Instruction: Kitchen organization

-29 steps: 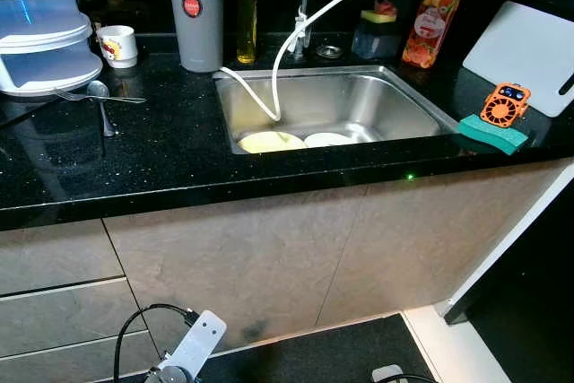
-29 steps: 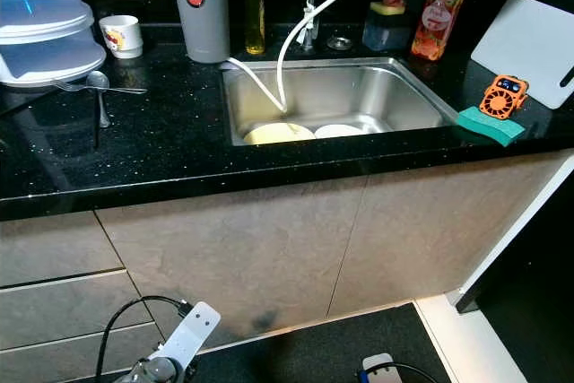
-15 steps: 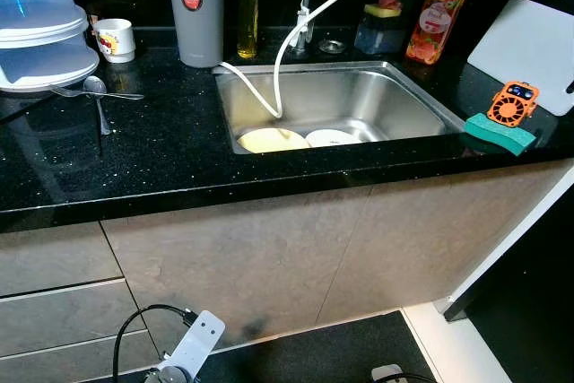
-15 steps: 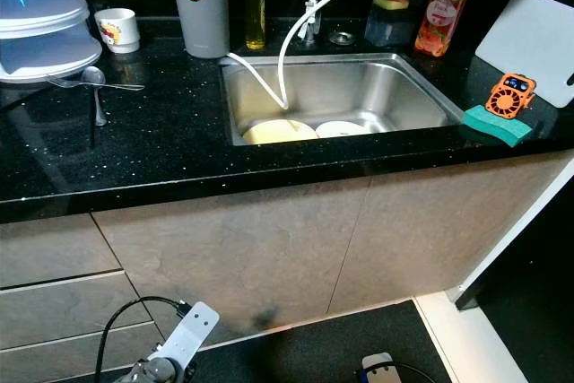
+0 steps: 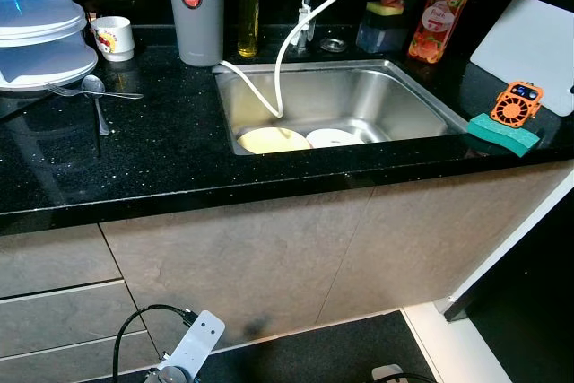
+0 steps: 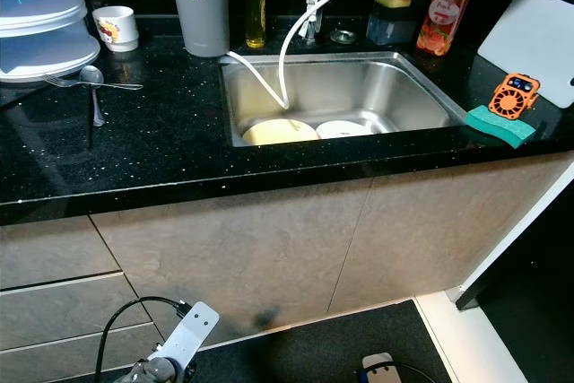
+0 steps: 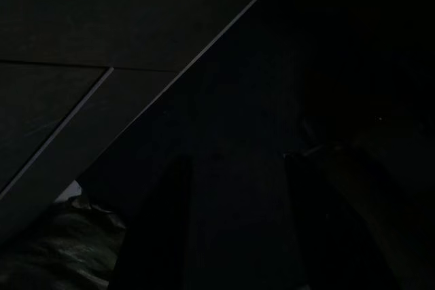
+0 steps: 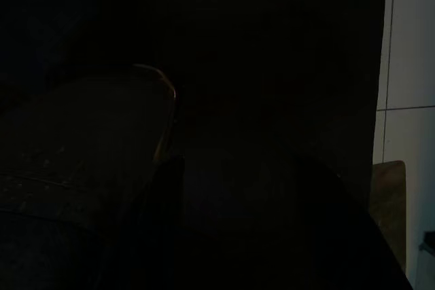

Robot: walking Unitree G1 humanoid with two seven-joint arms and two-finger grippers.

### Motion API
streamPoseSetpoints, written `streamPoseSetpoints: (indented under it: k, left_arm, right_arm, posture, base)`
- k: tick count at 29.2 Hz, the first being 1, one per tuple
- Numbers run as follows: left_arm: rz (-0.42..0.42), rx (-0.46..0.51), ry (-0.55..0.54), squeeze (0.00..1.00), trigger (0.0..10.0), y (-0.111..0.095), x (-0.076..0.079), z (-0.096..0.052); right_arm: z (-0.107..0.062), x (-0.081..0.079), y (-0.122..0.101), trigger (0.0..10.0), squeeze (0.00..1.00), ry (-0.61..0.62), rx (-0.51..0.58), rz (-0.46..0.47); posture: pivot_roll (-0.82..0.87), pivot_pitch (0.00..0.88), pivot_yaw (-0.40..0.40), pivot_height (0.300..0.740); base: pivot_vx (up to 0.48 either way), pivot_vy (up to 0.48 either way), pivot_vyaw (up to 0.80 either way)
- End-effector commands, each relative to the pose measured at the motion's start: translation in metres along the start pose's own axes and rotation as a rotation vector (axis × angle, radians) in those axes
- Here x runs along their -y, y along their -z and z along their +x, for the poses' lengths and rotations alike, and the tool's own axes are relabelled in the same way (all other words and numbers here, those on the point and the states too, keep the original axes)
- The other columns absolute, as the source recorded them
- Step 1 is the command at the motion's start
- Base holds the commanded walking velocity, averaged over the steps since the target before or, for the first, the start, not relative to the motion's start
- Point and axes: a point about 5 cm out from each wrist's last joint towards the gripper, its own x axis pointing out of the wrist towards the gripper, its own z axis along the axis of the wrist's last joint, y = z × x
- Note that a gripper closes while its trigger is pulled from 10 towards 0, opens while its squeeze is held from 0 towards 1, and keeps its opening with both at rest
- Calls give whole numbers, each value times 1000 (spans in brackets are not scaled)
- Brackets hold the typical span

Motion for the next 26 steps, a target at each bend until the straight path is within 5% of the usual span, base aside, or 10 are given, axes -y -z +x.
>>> streamPoseSetpoints:
  k: [1,26]
  left_arm:
    - [3,-5,7,0,10000,0,3,0]
    - [27,0,17,0,10000,-2,2,0]
  right_arm:
    - [0,1,0,10000,0,2,-7,8]
    - [-1,2,6,10000,0,7,-26,10]
  posture:
    - [-31,0,-51,740]
    - [-33,0,-54,740]
  base:
    - [0,0,0]
    - [0,0,0]
